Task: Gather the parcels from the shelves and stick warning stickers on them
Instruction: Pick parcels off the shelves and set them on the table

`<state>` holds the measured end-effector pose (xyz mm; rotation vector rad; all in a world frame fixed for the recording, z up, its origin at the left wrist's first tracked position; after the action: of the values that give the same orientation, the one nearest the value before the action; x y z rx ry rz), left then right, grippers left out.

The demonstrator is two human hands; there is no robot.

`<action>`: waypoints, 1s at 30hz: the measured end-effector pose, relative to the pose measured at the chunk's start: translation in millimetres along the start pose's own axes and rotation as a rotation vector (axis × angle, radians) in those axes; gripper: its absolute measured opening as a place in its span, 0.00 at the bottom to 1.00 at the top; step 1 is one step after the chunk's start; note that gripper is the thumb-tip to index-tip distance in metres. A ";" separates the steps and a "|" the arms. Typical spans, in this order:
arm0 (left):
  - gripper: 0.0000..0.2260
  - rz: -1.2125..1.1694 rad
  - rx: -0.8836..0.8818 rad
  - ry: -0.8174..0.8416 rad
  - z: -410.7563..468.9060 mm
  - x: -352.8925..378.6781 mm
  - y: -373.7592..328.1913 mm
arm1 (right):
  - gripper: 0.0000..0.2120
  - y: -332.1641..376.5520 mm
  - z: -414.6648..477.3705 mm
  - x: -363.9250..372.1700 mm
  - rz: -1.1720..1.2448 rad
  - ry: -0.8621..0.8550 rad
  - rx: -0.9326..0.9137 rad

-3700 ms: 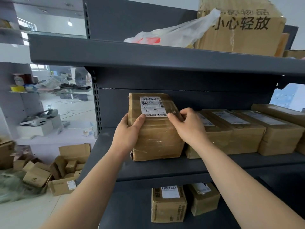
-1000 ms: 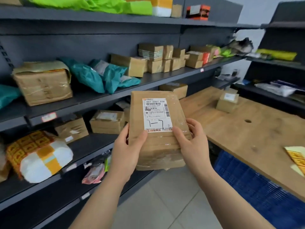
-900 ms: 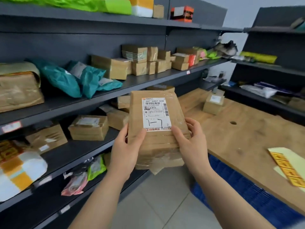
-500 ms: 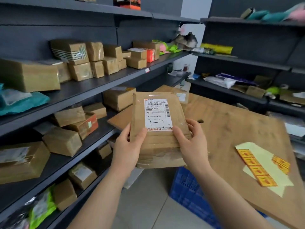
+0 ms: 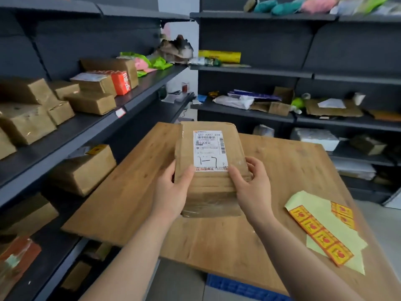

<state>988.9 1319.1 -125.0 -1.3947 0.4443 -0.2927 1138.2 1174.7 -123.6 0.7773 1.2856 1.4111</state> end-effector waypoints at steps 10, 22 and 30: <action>0.18 0.137 0.023 0.111 127.3 102.8 46.7 | 0.22 -78.7 123.6 24.2 -0.043 -0.108 0.102; 0.29 0.332 -0.116 0.018 232.6 185.4 137.8 | 0.24 -177.8 246.8 79.0 -0.179 0.054 0.193; 0.30 0.436 -0.194 0.019 258.8 204.1 176.7 | 0.26 -226.5 277.8 108.1 -0.260 0.145 0.244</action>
<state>1278.8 1482.2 -295.8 -1.4416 0.7929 0.0951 1426.7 1336.5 -298.9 0.6480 1.6302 1.1310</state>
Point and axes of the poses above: each hand's wrist, its own z-axis towards the middle knuckle, its own x-axis out of the palm, y = z × x, the point moved 8 cm from there along z, towards the middle knuckle, and after that the axes turned 8 degrees about -y, right-handed, at the moved point
